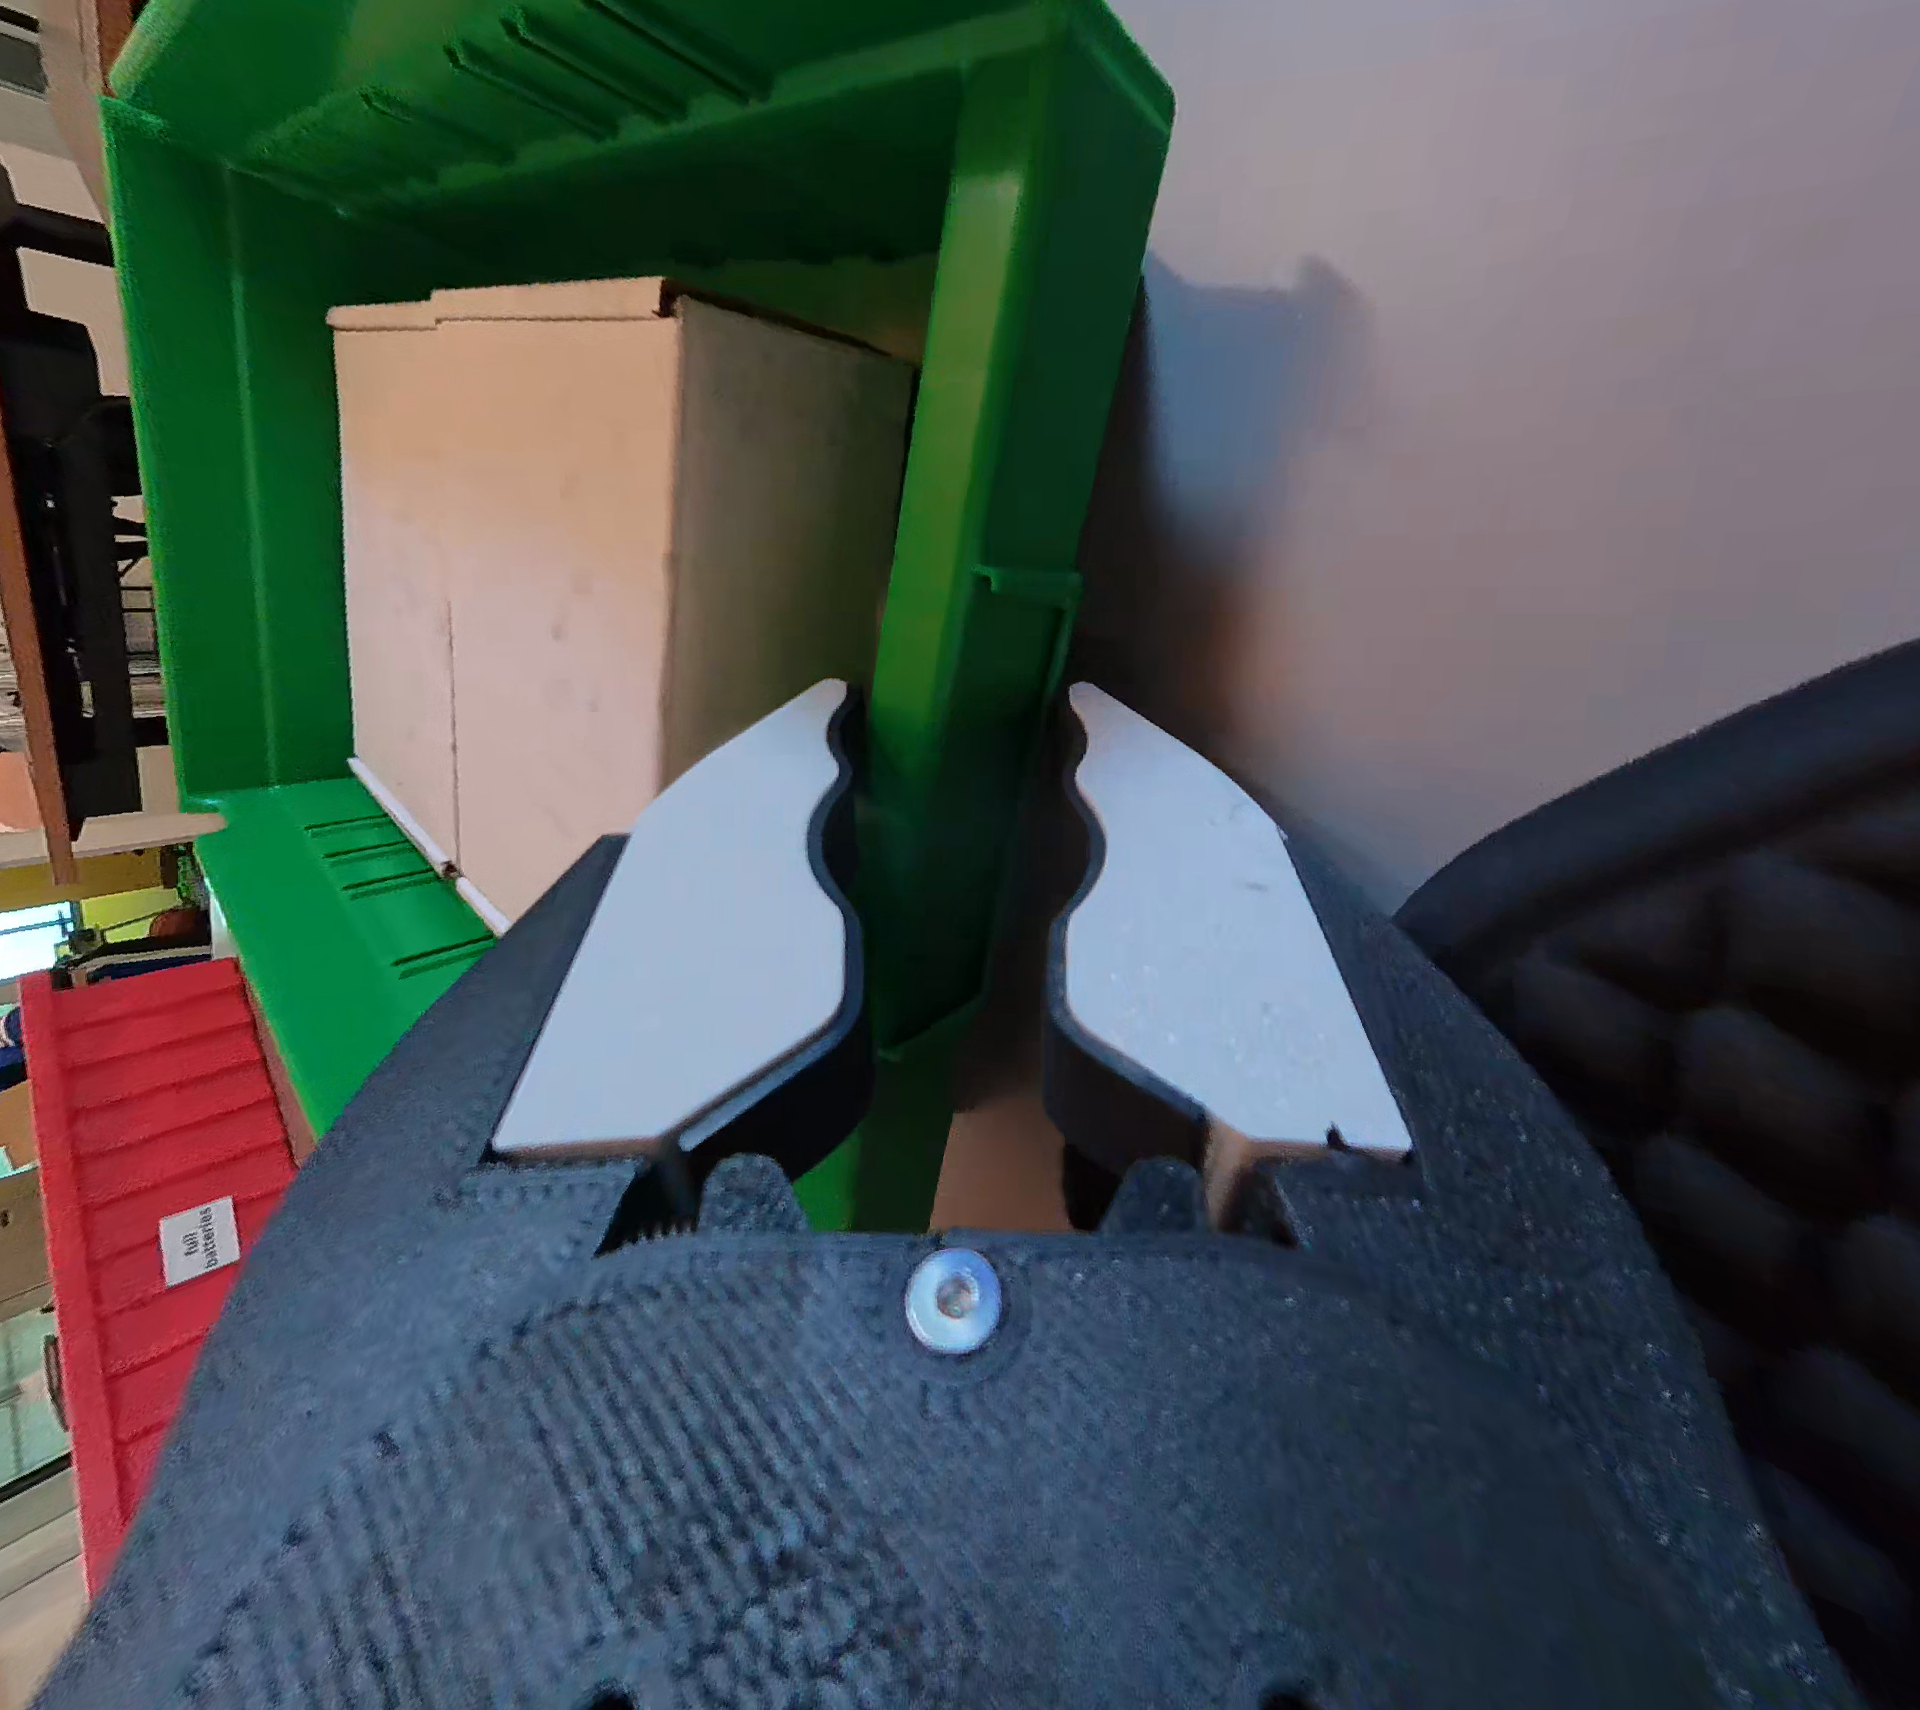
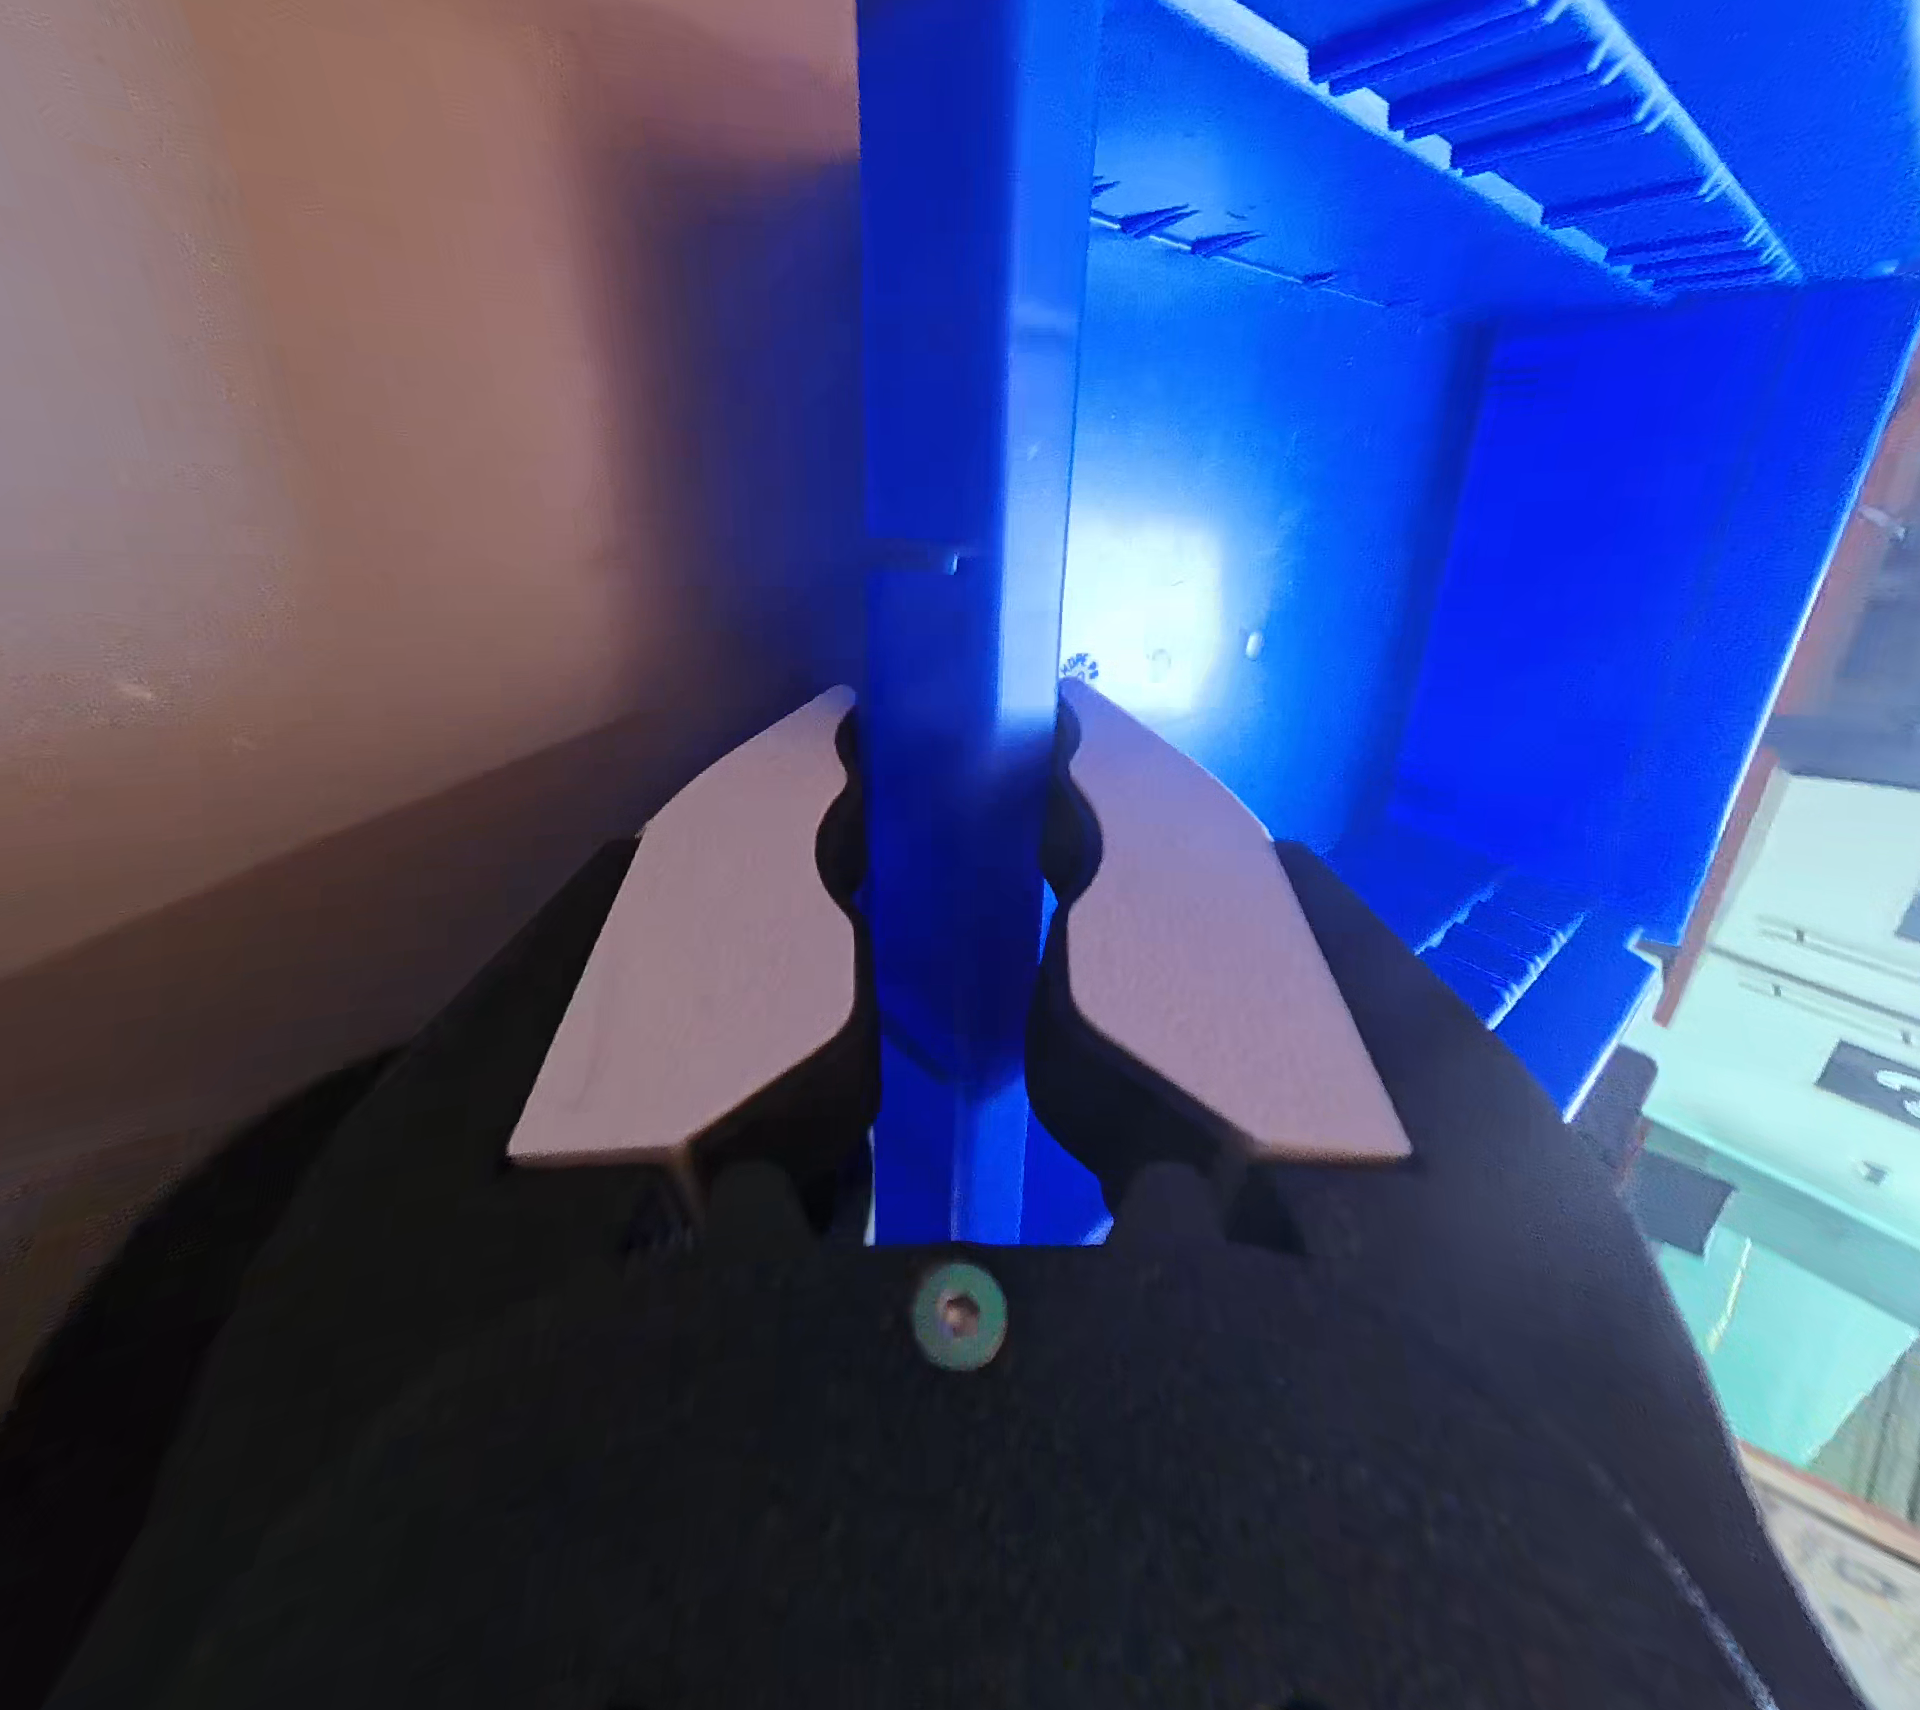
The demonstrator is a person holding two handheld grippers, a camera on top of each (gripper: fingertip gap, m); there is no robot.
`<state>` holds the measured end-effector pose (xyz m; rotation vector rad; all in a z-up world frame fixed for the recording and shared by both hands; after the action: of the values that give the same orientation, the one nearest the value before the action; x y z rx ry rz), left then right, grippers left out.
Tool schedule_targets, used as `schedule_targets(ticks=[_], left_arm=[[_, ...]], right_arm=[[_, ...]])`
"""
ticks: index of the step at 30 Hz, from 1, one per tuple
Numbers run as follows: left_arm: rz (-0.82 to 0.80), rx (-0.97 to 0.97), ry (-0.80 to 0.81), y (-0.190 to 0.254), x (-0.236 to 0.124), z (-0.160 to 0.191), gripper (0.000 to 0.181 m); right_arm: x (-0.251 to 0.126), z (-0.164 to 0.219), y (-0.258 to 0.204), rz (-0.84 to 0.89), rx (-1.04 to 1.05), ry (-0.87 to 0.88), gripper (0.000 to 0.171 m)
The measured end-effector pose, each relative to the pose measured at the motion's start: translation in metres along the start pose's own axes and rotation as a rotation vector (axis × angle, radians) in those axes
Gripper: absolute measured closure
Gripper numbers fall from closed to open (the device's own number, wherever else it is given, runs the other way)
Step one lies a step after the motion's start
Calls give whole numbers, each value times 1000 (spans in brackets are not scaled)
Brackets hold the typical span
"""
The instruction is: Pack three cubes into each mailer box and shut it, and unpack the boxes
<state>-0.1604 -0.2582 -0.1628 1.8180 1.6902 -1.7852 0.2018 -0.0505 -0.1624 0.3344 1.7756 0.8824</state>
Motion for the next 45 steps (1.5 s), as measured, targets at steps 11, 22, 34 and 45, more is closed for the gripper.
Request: schedule_targets(ticks=[11,22,34,45], left_arm=[[48,0,8,-9,17,-24,150],[117,-313,255,-42,4,-23,136],[293,-274,-31,-140,9,-18,92],[534,-129,-349,-146,61,-7,71]], right_arm=[[62,21,60,65,34,-8,141],[12,6,64,48,434,494,121],[15,5,46,21,493,612,126],[18,13,41,6,510,599,129]])
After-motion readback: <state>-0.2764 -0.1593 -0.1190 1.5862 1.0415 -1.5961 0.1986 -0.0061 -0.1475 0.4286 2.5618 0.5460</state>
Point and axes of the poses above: each gripper's, where its closed fingertips meet, x out along the fingers, z out of its underside, y = z × x across the jaws, the point moved 9 cm from there along -x, back along the fingers, and after that the axes turned 5 degrees about z, right-handed, at the moved point
